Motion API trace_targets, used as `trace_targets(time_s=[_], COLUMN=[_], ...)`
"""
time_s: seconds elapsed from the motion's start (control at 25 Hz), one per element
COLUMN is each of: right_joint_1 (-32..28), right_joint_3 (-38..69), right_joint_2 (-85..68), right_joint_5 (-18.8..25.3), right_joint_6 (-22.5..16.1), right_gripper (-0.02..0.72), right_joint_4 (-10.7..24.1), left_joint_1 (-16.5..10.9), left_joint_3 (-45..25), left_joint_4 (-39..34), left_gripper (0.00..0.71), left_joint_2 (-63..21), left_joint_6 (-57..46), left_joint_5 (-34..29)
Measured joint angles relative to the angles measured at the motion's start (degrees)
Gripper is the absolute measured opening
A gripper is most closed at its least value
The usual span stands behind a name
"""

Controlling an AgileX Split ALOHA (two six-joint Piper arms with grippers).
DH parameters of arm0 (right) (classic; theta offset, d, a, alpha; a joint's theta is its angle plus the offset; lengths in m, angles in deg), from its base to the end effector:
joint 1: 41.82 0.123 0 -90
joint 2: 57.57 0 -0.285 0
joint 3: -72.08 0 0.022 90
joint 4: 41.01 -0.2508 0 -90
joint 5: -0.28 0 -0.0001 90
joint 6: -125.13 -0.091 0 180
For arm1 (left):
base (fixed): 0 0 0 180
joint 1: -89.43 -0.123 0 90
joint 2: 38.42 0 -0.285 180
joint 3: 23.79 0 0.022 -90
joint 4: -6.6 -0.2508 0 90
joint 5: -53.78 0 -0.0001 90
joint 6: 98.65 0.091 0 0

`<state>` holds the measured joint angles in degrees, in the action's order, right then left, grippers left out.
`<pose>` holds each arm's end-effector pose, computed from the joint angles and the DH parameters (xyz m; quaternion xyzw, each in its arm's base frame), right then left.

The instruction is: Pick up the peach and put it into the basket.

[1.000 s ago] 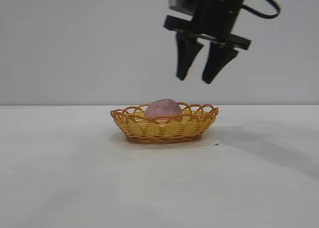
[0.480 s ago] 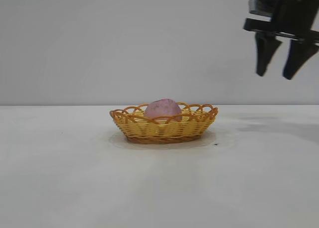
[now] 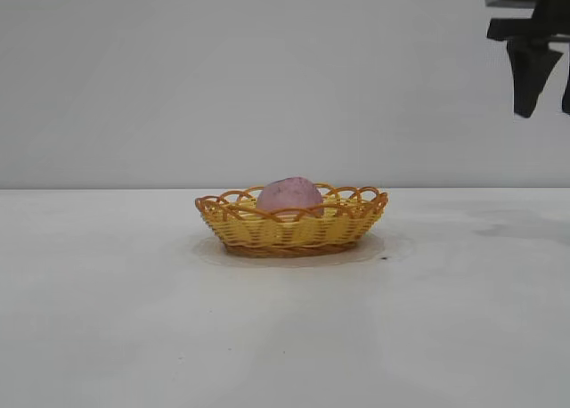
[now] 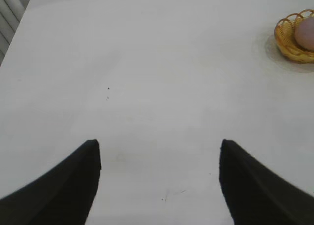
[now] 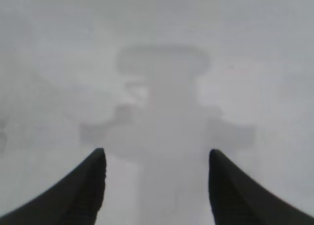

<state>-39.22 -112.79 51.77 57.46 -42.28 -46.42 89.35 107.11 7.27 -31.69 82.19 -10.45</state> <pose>0.3707 0.0241 0.2645 -0.1116 0.9800 0.0292 0.1624 -0.0092 -0.0010 0.2698 0.0062 0.8663 -0.0018 0.4996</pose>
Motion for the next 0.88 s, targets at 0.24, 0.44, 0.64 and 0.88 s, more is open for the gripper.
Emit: trace_targets(time_s=[0.24, 0.44, 0.64, 0.88], right_joint_1=[0.0, 0.0, 0.0, 0.0], right_joint_3=[11.46, 18.26, 24.4, 30.57], right_joint_2=[-14.47, -27.73, -41.48, -56.42], right_joint_5=[-1.42, -1.42, -0.18, 1.69], right_joint_6=[0.0, -0.45, -1.22, -2.76], right_gripper=[0.386, 0.386, 0.386, 0.386], right_joint_4=[0.0, 0.14, 0.27, 0.67], left_joint_1=[0.0, 0.0, 0.0, 0.0], left_joint_3=[0.0, 0.0, 0.0, 0.0], left_joint_4=[1.39, 1.51, 1.51, 1.51], left_gripper=[0.496, 0.496, 0.496, 0.496], left_joint_2=[0.0, 0.0, 0.0, 0.0], left_joint_6=[1.1, 1.34, 1.42, 1.42], left_joint_5=[0.0, 0.0, 0.0, 0.0])
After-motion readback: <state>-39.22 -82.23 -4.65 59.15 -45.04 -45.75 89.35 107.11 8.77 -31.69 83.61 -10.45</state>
